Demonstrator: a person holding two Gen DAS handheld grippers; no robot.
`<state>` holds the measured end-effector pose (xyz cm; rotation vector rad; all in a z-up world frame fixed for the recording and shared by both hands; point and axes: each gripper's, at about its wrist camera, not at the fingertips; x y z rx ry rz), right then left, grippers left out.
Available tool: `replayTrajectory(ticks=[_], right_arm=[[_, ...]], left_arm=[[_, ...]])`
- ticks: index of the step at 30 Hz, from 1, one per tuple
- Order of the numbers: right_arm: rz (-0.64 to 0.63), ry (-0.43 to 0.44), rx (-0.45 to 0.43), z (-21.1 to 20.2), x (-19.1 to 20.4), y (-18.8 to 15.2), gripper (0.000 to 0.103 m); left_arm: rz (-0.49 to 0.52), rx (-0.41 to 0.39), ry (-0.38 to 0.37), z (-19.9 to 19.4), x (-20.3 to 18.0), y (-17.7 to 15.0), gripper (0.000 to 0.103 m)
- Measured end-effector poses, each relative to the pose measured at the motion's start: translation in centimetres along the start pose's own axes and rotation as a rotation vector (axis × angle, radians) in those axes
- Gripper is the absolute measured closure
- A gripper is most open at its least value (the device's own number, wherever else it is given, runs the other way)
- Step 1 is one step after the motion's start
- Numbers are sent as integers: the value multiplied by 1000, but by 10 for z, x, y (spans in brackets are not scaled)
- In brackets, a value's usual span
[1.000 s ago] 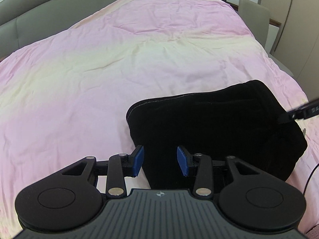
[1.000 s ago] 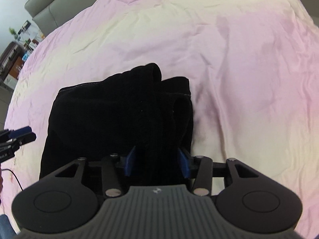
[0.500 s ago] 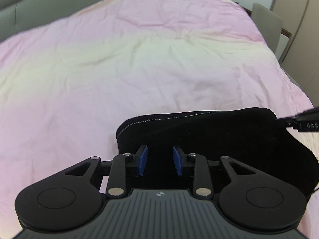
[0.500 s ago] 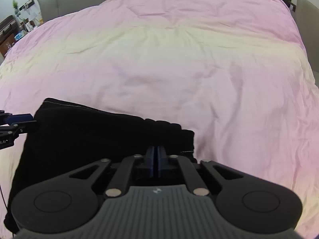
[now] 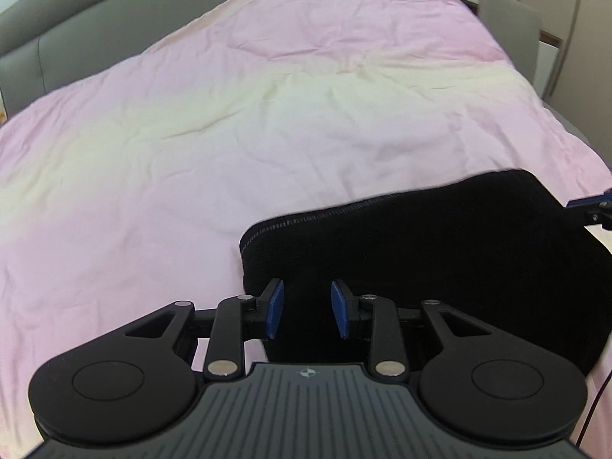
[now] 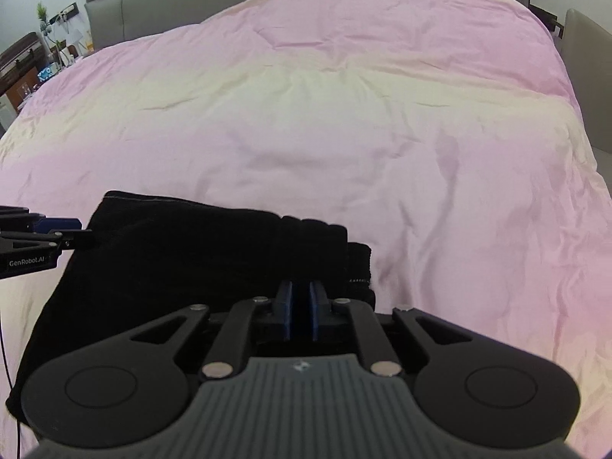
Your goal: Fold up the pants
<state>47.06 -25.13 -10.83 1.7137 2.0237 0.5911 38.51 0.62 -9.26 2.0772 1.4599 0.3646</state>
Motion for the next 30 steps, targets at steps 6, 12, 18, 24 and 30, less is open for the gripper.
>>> replayTrajectory(ticks=[6,12,18,24,30], right_arm=[[-45,61,-41,-48,14,-50,95],[-38,32,-45,-36,12,-96,96],[63,54,-37,-22,0,-113,97],[86,69,-55,-22,-3,-115,97],[67,103,-50,-22,-8,-115,97]], left_arm=[[56,3,-36,-57,-29,-43,60],[76,-23,19,-88,-49,-94,39],[14,4,9,-75,-64,-142,30],[-127,-7,47,-44,-61,-151,64],[58,57,109,-59,-70,-148,82]])
Point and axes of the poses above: each gripper's, at about its wrist camera, not at the fingertips, and z roughly the way its jaws point, x to its left, y to its top, and after that the axes turned 10 degrees about -y, right-handed
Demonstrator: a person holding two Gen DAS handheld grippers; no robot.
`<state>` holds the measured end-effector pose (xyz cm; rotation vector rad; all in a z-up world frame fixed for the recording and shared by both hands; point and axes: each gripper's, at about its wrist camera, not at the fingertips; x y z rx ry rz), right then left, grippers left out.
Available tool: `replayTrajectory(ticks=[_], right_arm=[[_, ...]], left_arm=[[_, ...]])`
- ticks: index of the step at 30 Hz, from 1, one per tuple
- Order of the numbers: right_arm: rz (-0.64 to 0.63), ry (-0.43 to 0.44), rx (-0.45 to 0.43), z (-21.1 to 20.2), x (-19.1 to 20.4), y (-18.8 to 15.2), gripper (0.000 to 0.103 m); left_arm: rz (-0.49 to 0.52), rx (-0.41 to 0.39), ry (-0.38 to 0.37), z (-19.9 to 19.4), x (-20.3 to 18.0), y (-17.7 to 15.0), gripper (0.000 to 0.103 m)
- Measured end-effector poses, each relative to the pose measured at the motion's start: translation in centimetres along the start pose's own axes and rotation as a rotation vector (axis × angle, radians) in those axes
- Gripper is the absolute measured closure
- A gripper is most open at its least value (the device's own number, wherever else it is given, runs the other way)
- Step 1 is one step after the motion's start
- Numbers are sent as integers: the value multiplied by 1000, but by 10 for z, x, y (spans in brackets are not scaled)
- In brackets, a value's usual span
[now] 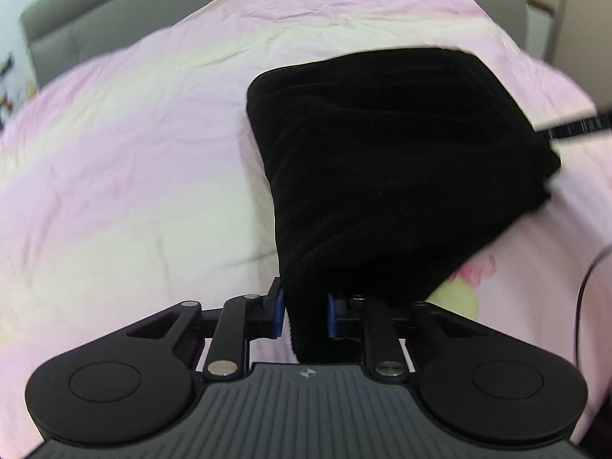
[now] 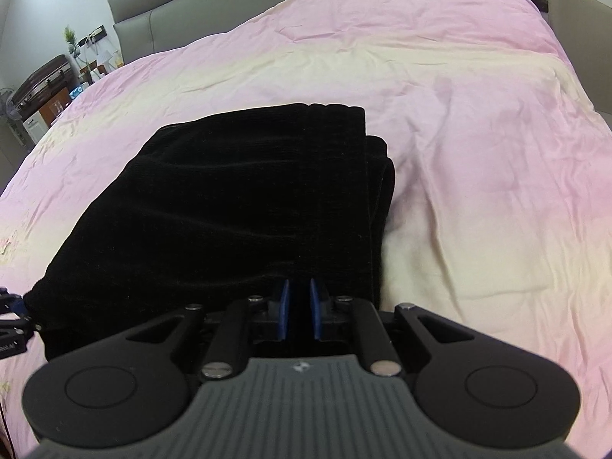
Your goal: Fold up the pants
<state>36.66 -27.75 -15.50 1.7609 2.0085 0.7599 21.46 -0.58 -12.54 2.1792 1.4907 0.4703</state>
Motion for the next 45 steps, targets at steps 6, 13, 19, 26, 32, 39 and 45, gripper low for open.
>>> replayTrajectory(ticks=[6,13,19,26,32,39,45], right_arm=[[-28,25,3,4,-3,-1,98],[-94,23,-28,6,0,-8,98],[-96,13,-15,0,1,-4,98],[-167,-18,30,-34,5,-12,88],[-149,-10,-41,-65,12,-11,74],[-195,-55,-121,-42,54,-8,74],[-220,-86,-112,-11,57,-38,74]], left_arm=[[354,76,146,37,-30,-40,85],[329,95,77,40,-15,-44,85],[286,124,42,20,-13,-42,86],[198,137,3,-25,5,-53,87],[3,-90,-84,-67,23,-1,84],[-59,-163,-83,-15,14,53,76],[-19,-29,-51,38,3,28,76]])
Point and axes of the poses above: each gripper's, at about its wrist camera, not at the fingertips, and z roughly the way its jaws point, x to its left, y to its top, and after that the axes turned 10 degrees about -y, right-handed
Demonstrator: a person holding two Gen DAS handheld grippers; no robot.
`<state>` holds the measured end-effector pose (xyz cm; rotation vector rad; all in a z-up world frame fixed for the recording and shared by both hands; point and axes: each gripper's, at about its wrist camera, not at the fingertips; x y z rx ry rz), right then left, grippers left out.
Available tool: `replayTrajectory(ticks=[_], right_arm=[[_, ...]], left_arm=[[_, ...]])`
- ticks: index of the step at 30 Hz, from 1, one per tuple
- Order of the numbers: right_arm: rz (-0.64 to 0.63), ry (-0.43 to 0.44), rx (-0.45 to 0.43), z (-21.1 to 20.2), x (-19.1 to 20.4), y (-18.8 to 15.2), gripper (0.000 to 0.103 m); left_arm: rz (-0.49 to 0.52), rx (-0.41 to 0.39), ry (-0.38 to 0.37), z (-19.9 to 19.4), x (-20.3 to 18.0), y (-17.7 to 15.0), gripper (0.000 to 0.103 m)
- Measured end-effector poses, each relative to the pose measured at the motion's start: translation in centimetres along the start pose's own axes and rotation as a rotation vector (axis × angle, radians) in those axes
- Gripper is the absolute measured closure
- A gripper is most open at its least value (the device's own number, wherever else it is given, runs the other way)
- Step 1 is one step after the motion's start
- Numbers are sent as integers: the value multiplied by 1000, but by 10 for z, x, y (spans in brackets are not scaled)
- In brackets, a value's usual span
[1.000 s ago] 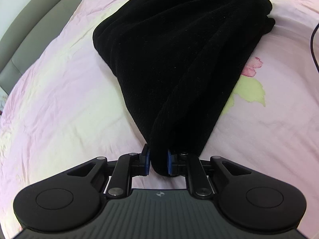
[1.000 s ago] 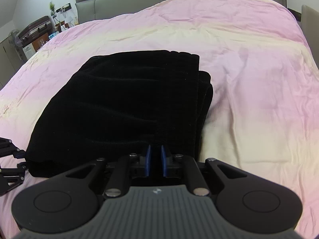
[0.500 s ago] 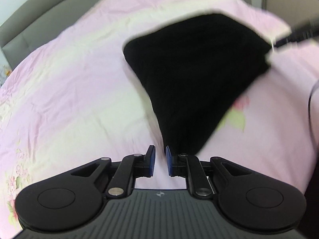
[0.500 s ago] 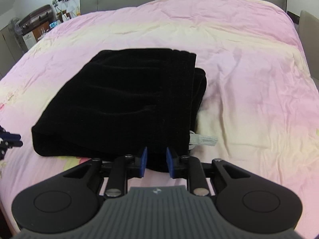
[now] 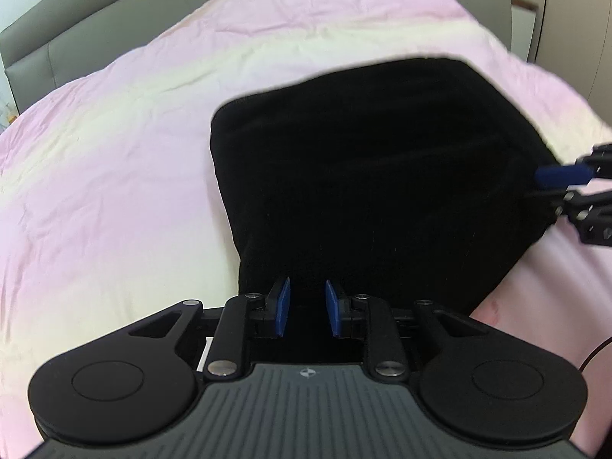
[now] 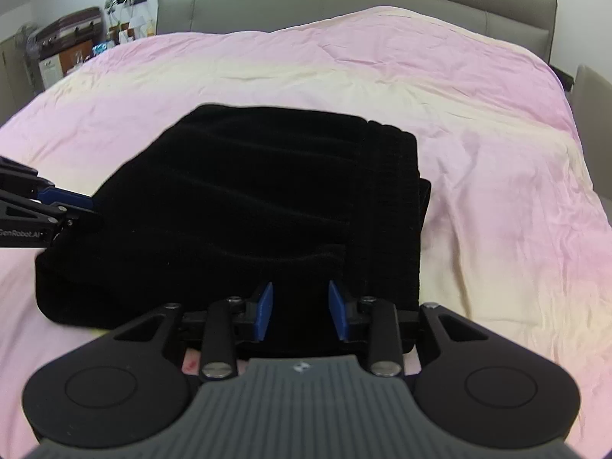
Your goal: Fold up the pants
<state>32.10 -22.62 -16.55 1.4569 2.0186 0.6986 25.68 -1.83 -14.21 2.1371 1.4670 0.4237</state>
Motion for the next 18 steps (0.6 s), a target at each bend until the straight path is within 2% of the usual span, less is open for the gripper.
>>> replayTrajectory(ticks=[6,7,8,9,11,12,13,15,18], right_arm=[[57,83,26,2,-13,-3,74],[74,98,26,0,-18,0,74],[94,113,34,-3,-23,5,73],[121,127,47,-6,-30,11,68],[174,174,65,-10,-42,21,56],[189,171,73,-12,-47,26,38],[193,158,78,-12,-52,32,29],[203,151,84,-12,-63,43,29],[260,150,123,1,-83,57,25]], left_arm=[[-66,-1,-62,-7,15,3,75],[-77,-5,-79,-11,18,7,74],[-90,-9,-96,-17,22,10,69],[-107,-19,-110,-24,27,14,57],[-128,-47,-123,-35,37,22,38],[-141,-59,-134,-38,45,27,36],[-158,-62,-145,-41,51,31,35],[-208,-54,-172,-40,66,40,30],[-307,-35,-229,-29,92,52,27]])
Point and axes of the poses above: each gripper's, at about its wrist camera, not at the fingertips, and z roughly the way its jaws point, x to its left, y to its top, and after that the axes turned 10 degrees about -y, right-handed
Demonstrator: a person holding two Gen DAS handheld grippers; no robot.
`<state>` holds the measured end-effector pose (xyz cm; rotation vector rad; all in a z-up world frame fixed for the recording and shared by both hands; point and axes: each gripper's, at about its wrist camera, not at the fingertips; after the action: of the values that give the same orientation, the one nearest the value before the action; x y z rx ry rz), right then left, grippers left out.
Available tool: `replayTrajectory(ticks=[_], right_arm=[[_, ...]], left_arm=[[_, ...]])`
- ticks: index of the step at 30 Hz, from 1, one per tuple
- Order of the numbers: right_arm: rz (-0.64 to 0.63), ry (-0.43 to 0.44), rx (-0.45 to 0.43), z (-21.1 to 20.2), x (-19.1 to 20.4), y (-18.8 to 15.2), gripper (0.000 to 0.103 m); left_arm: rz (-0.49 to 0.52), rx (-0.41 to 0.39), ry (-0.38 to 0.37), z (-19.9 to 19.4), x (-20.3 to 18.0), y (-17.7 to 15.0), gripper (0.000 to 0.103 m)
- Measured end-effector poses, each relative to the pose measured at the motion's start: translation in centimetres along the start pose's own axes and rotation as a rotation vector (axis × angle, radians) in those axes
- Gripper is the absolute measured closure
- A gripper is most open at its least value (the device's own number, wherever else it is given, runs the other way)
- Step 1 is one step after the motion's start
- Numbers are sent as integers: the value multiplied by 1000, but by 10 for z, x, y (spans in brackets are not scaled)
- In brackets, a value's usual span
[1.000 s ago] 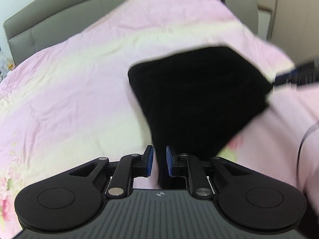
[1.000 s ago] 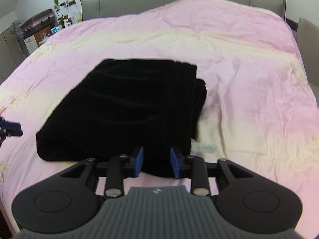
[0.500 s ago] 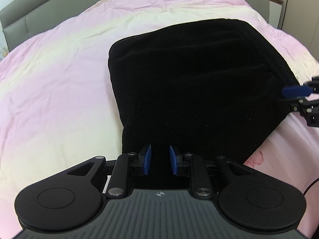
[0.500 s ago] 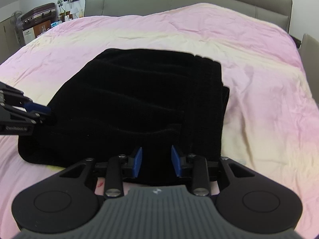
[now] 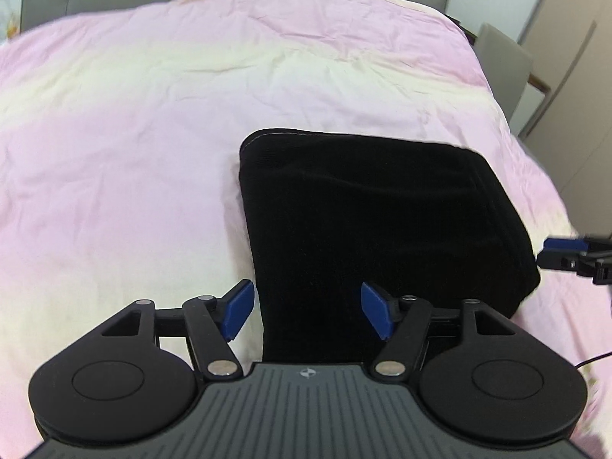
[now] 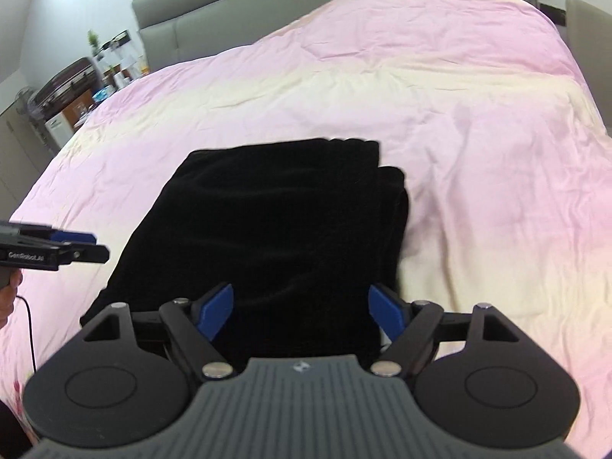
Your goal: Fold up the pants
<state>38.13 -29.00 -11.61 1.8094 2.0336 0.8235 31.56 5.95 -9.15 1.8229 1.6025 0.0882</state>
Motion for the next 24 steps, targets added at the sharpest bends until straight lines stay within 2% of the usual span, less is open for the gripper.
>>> replayTrajectory(ticks=[6,10,14,18,21,24], right_arm=[[217,94,132,50,-53,22,25],[326,174,200,82,-73,12,26],[387,246,258,114,-82,6,21],[422,301,261,133,-86,3,21],[417,341,258,141,-88,3,30],[429,347,256,140,-86,2,36]], left_arm=[[-240,38,-120,35,53,11,23],[-356,31,-201,55,81,9,14],[-375,46,-254,74,88,7,12],[-396,51,-307,87,93,4,16],[-397,60,-322,94,92,3,21],[-384,54,-305,95,87,5,26]])
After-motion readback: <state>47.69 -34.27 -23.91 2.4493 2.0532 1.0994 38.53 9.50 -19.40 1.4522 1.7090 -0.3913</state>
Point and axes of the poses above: each gripper's, at about its wrist camera, not at the fingertips, and z roughly the way its jaws point, x to its left, y to its top, and after that the axes turned 10 degrees about -y, right-handed
